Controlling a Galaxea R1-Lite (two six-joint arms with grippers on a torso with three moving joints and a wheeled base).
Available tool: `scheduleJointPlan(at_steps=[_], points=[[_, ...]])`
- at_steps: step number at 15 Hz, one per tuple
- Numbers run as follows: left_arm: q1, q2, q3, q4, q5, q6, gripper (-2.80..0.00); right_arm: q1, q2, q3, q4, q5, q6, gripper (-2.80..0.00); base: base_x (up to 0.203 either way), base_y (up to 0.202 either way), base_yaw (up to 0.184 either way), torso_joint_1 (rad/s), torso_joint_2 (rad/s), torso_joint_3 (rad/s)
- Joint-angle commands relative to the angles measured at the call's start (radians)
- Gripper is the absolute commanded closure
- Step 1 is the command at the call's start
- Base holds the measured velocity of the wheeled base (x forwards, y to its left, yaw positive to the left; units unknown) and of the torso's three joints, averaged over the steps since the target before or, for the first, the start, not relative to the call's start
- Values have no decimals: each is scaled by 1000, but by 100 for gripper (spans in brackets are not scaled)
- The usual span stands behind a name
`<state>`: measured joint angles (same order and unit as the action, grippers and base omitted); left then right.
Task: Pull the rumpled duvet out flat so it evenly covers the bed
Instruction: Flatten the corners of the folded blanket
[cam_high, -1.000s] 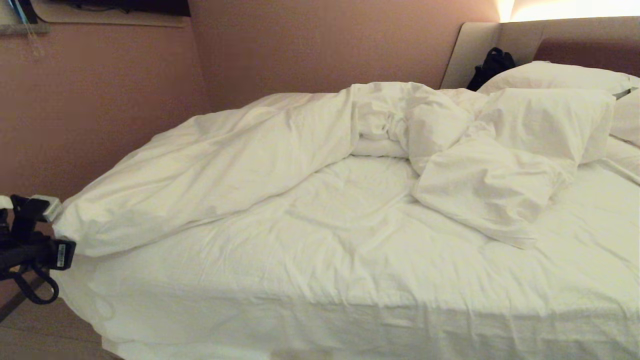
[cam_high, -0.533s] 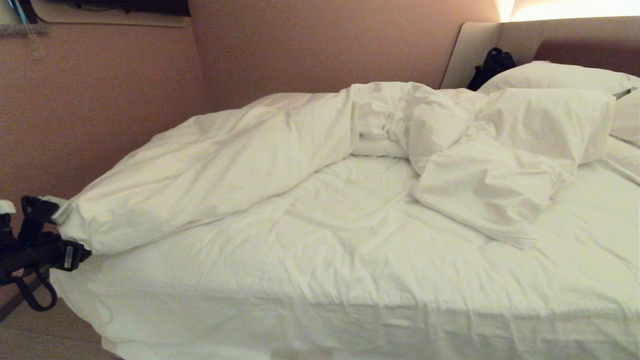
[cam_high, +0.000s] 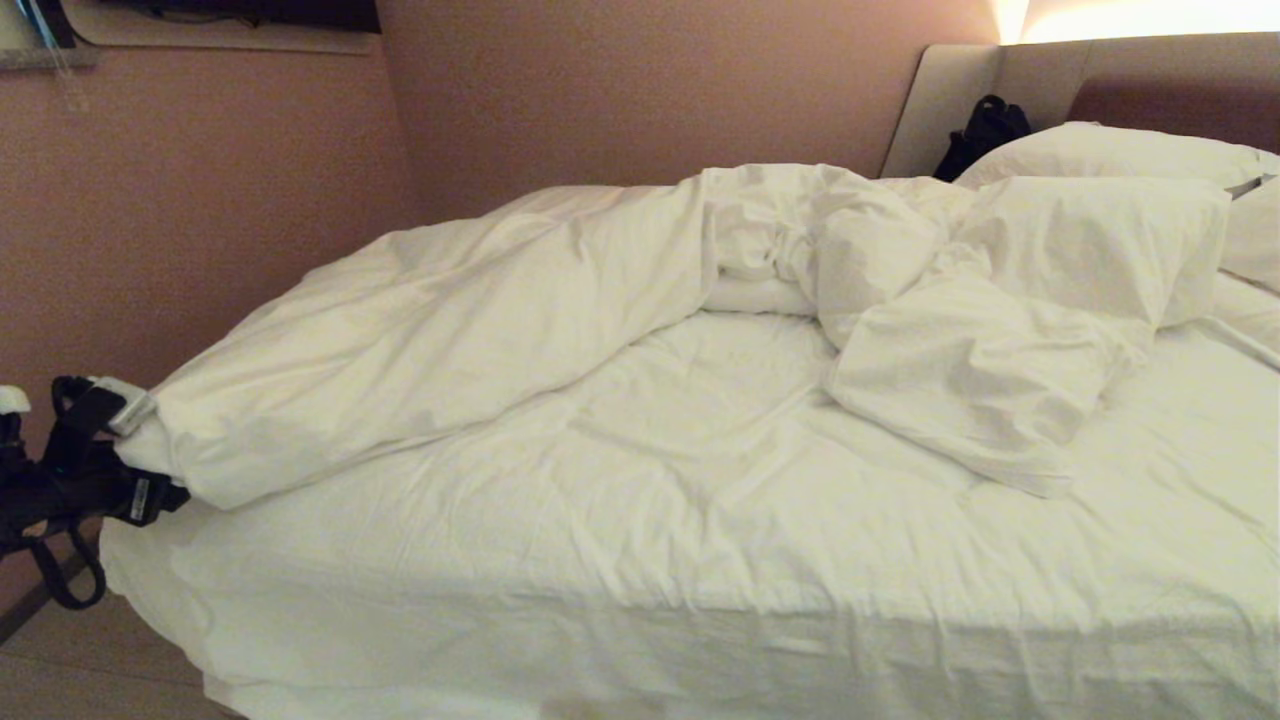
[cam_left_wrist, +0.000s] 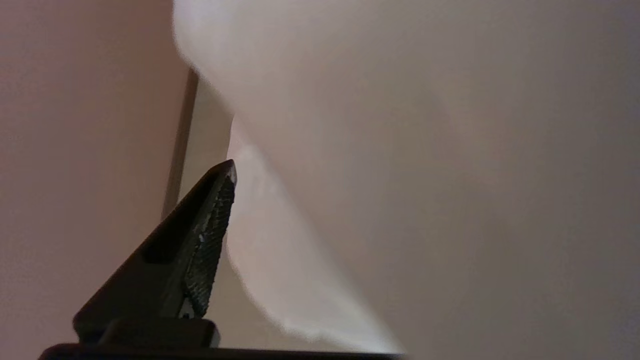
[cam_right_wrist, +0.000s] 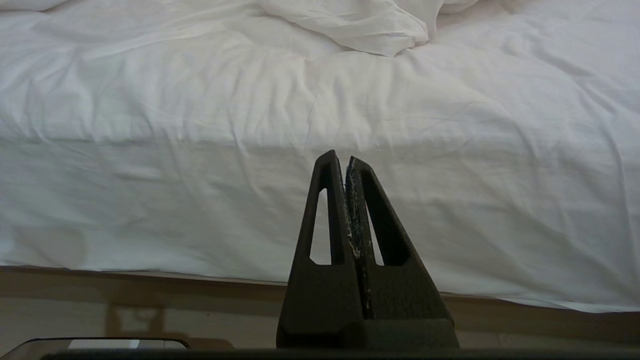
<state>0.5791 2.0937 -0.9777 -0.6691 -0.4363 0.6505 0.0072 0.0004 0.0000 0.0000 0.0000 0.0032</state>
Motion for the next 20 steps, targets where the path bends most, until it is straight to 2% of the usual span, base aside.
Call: scheduleJointPlan(at_steps=[1, 3, 12, 13, 17, 20], points=[[1, 90, -64, -3, -20, -3, -280, 0, 0, 0, 0, 0, 0, 0, 0, 0, 0, 0, 0, 0], [-1, 131, -106, -4, -29, -7, -280, 0, 0, 0, 0, 0, 0, 0, 0, 0, 0, 0, 0, 0], [-28, 190, -133, -3, -46, -51, -280, 0, 0, 0, 0, 0, 0, 0, 0, 0, 0, 0, 0, 0], [-29, 194, -134, -4, -48, -52, 0, 0, 0, 0, 0, 0, 0, 0, 0, 0, 0, 0, 0, 0], [-28, 186, -133, -4, -64, -61, 0, 0, 0, 0, 0, 0, 0, 0, 0, 0, 0, 0, 0, 0], [-28, 180, -134, -4, -70, -99, 0, 0, 0, 0, 0, 0, 0, 0, 0, 0, 0, 0, 0, 0]])
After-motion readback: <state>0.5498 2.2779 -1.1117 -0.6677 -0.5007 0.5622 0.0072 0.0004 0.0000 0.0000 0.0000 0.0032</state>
